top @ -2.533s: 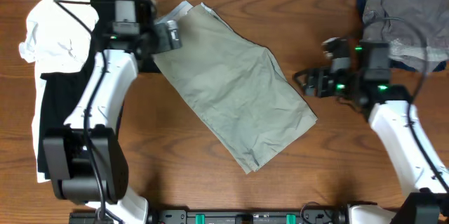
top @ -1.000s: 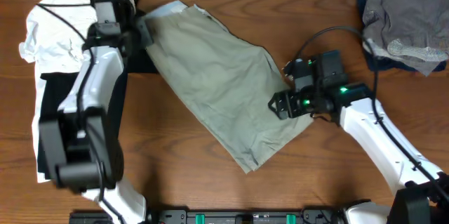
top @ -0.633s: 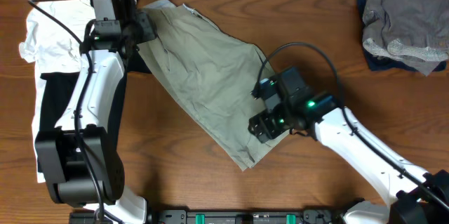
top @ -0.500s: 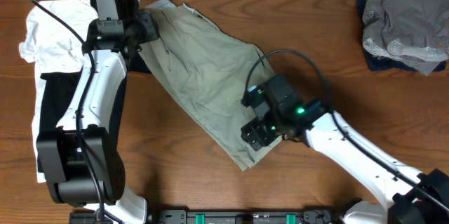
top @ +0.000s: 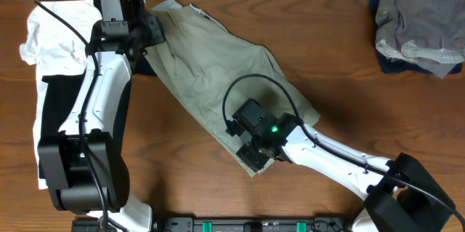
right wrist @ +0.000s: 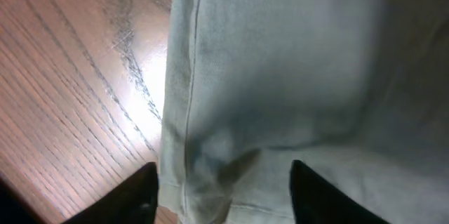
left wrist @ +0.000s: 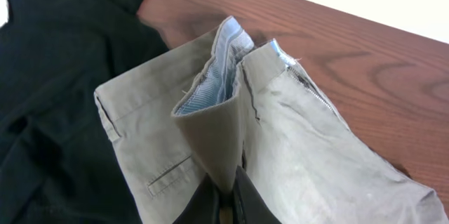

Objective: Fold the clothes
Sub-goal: 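Move the right gripper to the shorts' lower hem and grasp it, then lift the shorts with both grippers and stretch them apart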

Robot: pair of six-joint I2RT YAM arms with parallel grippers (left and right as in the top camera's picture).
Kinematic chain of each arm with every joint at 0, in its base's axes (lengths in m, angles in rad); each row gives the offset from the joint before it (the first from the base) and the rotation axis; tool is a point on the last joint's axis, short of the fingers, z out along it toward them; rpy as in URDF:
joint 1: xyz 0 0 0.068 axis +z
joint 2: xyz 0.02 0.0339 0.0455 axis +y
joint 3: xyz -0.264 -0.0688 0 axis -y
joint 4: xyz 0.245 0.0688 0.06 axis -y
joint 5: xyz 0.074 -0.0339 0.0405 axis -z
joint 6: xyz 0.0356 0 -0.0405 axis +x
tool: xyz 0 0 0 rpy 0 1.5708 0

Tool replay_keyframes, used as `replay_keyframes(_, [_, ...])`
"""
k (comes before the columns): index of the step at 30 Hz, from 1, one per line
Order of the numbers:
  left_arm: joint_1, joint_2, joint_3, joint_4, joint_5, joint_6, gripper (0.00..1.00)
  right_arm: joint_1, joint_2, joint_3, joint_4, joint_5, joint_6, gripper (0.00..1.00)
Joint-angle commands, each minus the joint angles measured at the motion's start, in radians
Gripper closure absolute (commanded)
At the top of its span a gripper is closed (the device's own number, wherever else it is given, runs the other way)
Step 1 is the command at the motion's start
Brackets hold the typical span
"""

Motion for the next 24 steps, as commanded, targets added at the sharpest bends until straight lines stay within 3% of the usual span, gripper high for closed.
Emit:
replay_keyframes(1, [0.001, 0.007, 0.011, -0.011, -0.005, -0.005, 0.94, 0.024, 0.031, 0.008, -0.003, 0.008, -0.001, 0.48])
replay_keyframes(9, [0.002, 0.007, 0.011, -0.027, -0.008, -0.005, 0.94, 0.03, 0.07, 0.006, -0.02, 0.008, 0.015, 0.92])
replay_keyframes(11, [0.002, 0.006, 0.011, -0.027, -0.008, -0.005, 0.94, 0.028, 0.07, 0.006, -0.018, 0.011, 0.034, 0.99])
replay_keyframes(16, [0.002, -0.021, 0.011, -0.022, -0.008, -0.005, 0.94, -0.047, 0.034, 0.039, -0.035, 0.013, 0.092, 0.99])
replay_keyframes(24, [0.002, -0.202, 0.013, -0.028, -0.008, -0.005, 0.94, -0.369, -0.135, 0.281, -0.172, 0.047, 0.025, 0.99])
